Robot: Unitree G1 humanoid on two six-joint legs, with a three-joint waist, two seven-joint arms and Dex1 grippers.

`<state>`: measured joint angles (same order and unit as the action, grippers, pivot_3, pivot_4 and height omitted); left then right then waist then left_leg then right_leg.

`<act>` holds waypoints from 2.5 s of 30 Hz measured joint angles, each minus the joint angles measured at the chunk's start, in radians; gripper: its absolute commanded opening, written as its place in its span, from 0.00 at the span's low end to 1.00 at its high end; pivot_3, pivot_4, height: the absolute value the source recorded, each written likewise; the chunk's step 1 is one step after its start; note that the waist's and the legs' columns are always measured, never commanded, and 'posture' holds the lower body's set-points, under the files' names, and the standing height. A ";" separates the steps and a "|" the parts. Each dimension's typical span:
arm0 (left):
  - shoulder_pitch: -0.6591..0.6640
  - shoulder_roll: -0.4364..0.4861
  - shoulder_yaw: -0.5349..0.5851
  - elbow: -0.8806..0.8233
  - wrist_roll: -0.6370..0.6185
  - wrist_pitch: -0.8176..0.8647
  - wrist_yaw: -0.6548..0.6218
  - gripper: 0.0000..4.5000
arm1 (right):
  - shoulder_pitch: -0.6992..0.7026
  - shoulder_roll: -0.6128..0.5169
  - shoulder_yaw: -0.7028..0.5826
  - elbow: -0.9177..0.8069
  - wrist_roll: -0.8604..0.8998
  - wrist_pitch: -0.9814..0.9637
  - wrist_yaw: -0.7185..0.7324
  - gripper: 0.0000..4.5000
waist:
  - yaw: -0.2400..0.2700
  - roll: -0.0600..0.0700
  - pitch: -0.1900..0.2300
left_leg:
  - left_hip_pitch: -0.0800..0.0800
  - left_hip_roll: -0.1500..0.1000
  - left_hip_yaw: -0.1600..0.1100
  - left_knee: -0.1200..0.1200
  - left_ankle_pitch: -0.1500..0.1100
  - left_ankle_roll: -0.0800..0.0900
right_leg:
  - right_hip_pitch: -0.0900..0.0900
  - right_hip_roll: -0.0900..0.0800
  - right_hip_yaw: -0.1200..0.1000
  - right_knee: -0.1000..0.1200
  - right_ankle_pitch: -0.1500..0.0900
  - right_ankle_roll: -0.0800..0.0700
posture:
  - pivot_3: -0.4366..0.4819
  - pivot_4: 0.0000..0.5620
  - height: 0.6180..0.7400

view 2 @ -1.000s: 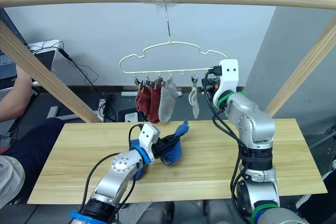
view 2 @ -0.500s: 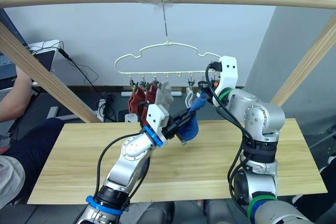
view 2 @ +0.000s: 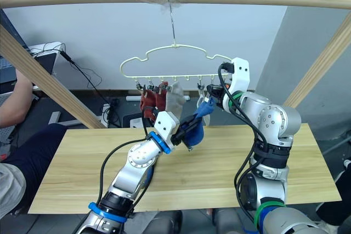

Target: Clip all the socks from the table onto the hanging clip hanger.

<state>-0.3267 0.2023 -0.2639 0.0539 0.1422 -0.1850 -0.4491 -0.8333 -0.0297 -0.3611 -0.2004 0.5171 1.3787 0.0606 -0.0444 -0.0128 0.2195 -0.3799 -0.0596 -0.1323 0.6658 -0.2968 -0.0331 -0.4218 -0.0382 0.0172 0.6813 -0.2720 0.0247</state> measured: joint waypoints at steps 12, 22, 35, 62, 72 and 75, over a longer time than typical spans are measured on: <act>-0.041 -0.009 -0.004 0.036 0.036 -0.047 0.048 0.01 | -0.011 0.017 -0.040 0.000 0.019 0.041 -0.020 0.00 | -0.001 0.000 0.000 | 0.000 0.000 0.000 0.000 0.000 0.000 | 0.000 0.000 0.000 0.000 0.000 0.000 | 0.40 0.40 1.00; -0.031 -0.006 -0.006 0.031 0.023 -0.056 0.029 0.00 | -0.013 0.018 -0.074 0.012 0.021 0.036 -0.015 0.79 | -0.008 0.000 0.000 | 0.000 0.000 0.000 -0.001 0.000 0.000 | -0.001 0.000 0.000 0.000 0.000 0.000 | 0.40 0.39 1.00; -0.032 -0.060 -0.012 0.029 -0.082 0.073 -0.053 0.12 | 0.050 -0.083 -0.040 -0.125 0.096 -0.002 0.073 1.00 | -0.013 0.000 0.000 | -0.001 0.000 0.000 -0.001 0.000 0.001 | -0.001 0.000 0.000 0.000 0.000 0.000 | 0.38 0.37 1.00; 0.010 0.124 0.117 -0.134 -0.228 0.228 -0.141 1.00 | 0.472 -0.157 0.365 -0.130 -0.359 -0.856 0.048 0.92 | -0.014 0.000 0.000 | 0.001 0.000 0.001 0.000 0.001 -0.001 | 0.000 0.001 0.000 0.000 0.001 0.000 | 0.41 0.34 1.00; -0.011 0.145 0.144 -0.176 -0.260 0.244 -0.174 1.00 | 0.422 -0.104 0.392 -0.043 -0.426 -0.947 0.021 0.63 | -0.012 0.000 0.000 | 0.001 0.000 0.001 0.000 0.001 -0.001 | 0.000 0.001 0.000 0.000 0.001 0.000 | 0.42 0.35 1.00; -0.022 0.145 0.144 -0.177 -0.260 0.244 -0.174 1.00 | 0.413 -0.098 0.392 -0.021 -0.447 -0.966 0.004 0.63 | -0.012 0.000 0.000 | 0.001 0.000 0.001 0.000 0.001 -0.001 | 0.000 0.001 0.000 0.000 0.001 0.000 | 0.42 0.35 1.00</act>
<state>-0.3487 0.3475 -0.1201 -0.1227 -0.1180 0.0588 -0.6234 -0.4202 -0.1280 0.0309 -0.2212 0.0700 0.4129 0.0644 -0.0563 -0.0126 0.2195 -0.3790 -0.0594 -0.1316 0.6657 -0.2956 -0.0343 -0.4219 -0.0375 0.0174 0.6813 -0.2713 0.0248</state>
